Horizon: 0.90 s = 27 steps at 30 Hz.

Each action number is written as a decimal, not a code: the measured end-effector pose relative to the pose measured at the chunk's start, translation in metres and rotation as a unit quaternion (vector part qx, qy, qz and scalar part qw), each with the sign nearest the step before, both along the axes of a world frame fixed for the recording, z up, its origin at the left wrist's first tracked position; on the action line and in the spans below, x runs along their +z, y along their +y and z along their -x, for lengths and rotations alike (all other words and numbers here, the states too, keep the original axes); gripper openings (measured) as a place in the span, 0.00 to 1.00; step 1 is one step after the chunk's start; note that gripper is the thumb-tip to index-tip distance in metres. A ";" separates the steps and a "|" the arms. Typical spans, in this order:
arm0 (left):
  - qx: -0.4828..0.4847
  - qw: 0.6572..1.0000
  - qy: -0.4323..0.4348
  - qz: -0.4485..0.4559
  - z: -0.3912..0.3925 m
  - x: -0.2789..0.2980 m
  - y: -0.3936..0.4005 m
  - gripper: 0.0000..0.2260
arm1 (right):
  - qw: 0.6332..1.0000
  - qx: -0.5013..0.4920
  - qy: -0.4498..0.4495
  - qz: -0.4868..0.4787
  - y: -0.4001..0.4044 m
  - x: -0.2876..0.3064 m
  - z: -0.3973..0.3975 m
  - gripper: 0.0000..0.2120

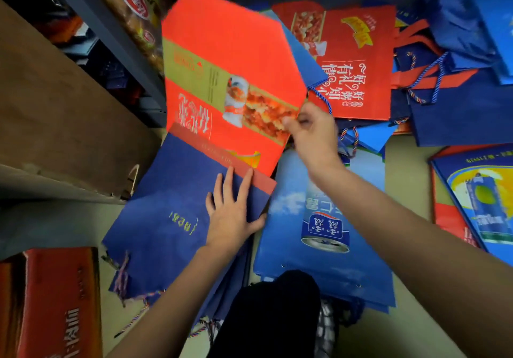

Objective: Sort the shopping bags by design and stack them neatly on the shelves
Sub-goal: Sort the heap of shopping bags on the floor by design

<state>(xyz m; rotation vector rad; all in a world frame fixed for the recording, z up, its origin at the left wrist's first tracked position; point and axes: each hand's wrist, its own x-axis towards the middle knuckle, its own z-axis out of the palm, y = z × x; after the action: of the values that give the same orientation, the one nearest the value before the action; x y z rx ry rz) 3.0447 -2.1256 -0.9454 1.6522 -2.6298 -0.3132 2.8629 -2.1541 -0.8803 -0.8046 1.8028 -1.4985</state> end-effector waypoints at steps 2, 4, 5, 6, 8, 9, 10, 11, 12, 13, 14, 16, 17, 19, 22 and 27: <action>-0.026 0.999 0.023 0.034 0.017 0.006 -0.002 0.38 | 0.997 -0.028 -0.028 0.067 0.004 0.019 0.028 0.00; -0.035 0.998 0.031 0.046 0.040 0.016 -0.005 0.37 | 0.989 -0.045 -0.100 0.102 0.007 0.029 0.049 0.07; -0.049 0.996 0.032 0.066 0.050 0.020 -0.008 0.36 | 0.987 -0.031 -0.124 0.101 0.009 0.031 0.055 0.09; -0.074 0.994 0.033 0.079 0.058 0.022 -0.012 0.35 | 0.988 -0.007 -0.126 0.085 0.011 0.032 0.057 0.11; -0.127 0.986 0.042 0.096 0.070 0.027 -0.022 0.32 | 0.991 0.034 -0.115 0.055 0.017 0.027 0.059 0.12; -0.144 0.983 0.053 0.103 0.073 0.030 -0.026 0.30 | 0.991 0.039 -0.117 0.049 0.020 0.023 0.060 0.12; -0.154 0.979 0.068 0.110 0.076 0.033 -0.030 0.28 | 0.991 0.036 -0.123 0.049 0.025 0.021 0.060 0.12; -0.158 0.977 0.090 0.114 0.077 0.036 -0.033 0.26 | 0.990 0.031 -0.126 0.050 0.029 0.019 0.063 0.12; -0.159 0.973 0.119 0.113 0.077 0.041 -0.034 0.25 | 0.990 0.025 -0.126 0.050 0.032 0.019 0.066 0.11; -0.162 0.968 0.152 0.113 0.077 0.045 -0.034 0.23 | 0.991 0.024 -0.120 0.049 0.034 0.019 0.071 0.11; -0.167 0.961 0.186 0.117 0.077 0.050 -0.034 0.20 | 0.992 0.029 -0.114 0.046 0.036 0.020 0.076 0.11; -0.175 0.942 0.249 0.138 0.075 0.061 -0.032 0.13 | 0.989 0.041 -0.130 0.048 0.040 0.024 0.086 0.11; -0.175 0.934 0.276 0.148 0.075 0.066 -0.031 0.10 | 0.987 0.051 -0.144 0.052 0.042 0.026 0.087 0.12; -0.177 0.923 0.301 0.162 0.077 0.074 -0.030 0.05 | 0.986 0.083 -0.144 0.032 0.044 0.025 0.079 0.12; -0.183 0.925 0.288 0.169 0.082 0.076 -0.030 0.05 | 0.989 0.117 -0.094 -0.020 0.043 0.008 0.051 0.13; -0.158 0.951 0.185 0.192 0.080 0.056 -0.036 0.12 | 1.000 -0.015 -0.022 -0.008 0.037 0.018 0.078 0.12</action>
<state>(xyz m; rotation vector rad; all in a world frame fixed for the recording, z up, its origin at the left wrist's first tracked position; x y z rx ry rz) 2.9642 -2.1612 -0.8893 0.9522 -2.4540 -0.0887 2.7849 -2.1169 -0.8625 -0.7339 1.7988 -1.5076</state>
